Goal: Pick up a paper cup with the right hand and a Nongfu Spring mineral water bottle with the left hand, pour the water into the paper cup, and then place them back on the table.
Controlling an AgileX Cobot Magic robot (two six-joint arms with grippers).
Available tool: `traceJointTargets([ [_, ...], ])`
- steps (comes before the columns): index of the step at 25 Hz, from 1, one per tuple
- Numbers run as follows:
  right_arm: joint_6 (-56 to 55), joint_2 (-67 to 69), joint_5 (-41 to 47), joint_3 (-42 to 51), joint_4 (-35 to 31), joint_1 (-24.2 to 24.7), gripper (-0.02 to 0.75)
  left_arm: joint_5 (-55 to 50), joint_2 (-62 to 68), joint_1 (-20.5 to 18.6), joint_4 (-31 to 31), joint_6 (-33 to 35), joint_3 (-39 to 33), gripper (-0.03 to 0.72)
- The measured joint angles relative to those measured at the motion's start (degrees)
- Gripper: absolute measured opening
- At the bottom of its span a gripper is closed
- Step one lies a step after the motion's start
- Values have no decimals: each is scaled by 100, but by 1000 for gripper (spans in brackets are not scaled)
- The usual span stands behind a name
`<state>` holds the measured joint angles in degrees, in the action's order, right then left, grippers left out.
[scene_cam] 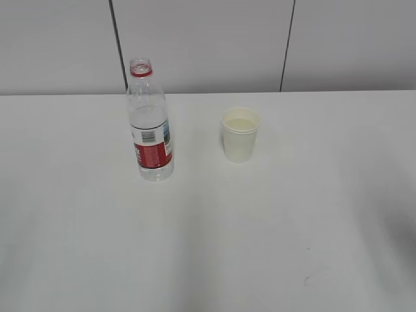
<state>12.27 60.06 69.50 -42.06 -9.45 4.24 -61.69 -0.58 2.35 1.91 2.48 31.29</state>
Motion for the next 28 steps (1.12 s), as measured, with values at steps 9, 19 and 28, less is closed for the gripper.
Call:
traceJointTargets([
  [9,88,-646,-357,597,0,0,585,-15,-13,0,0,0,0,529],
  [19,228,-1602,-803,1441,0,0,584,-19,-17,0,0,0,0,529],
  [28,241,-2714,-987,1763,-12,0,584,-19,-17,0,0,0,0,529],
])
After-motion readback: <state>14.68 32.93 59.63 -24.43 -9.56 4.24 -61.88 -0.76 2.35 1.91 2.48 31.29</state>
